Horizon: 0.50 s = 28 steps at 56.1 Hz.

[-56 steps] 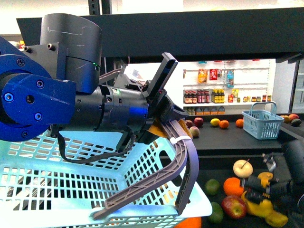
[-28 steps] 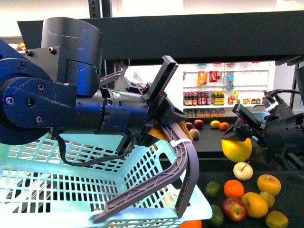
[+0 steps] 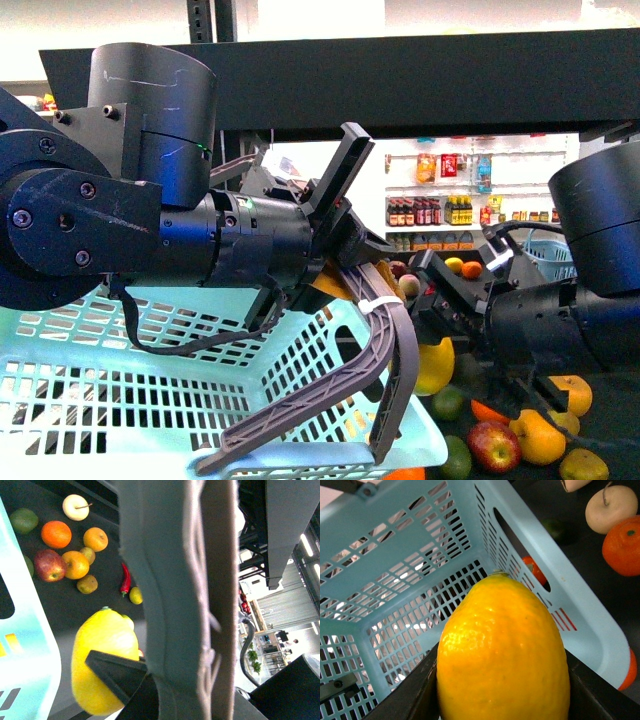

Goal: Pick lemon from shelf

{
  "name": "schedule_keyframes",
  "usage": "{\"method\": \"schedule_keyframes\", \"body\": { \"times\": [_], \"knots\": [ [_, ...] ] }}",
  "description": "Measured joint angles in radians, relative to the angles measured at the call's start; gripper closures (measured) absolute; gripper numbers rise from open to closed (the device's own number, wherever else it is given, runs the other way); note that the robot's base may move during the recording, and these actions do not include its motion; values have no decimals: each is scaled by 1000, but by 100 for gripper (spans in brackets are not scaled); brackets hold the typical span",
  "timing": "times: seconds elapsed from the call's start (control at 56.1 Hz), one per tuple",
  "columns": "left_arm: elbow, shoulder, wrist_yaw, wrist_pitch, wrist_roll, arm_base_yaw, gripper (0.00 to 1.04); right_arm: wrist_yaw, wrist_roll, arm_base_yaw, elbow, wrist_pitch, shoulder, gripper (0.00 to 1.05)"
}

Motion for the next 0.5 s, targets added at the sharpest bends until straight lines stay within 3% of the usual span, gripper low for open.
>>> {"method": "schedule_keyframes", "body": {
  "times": [0.499],
  "knots": [
    [0, 19, -27, -6, 45, 13, 97, 87, 12, 84, 16, 25, 91, 51]
  ]
}}
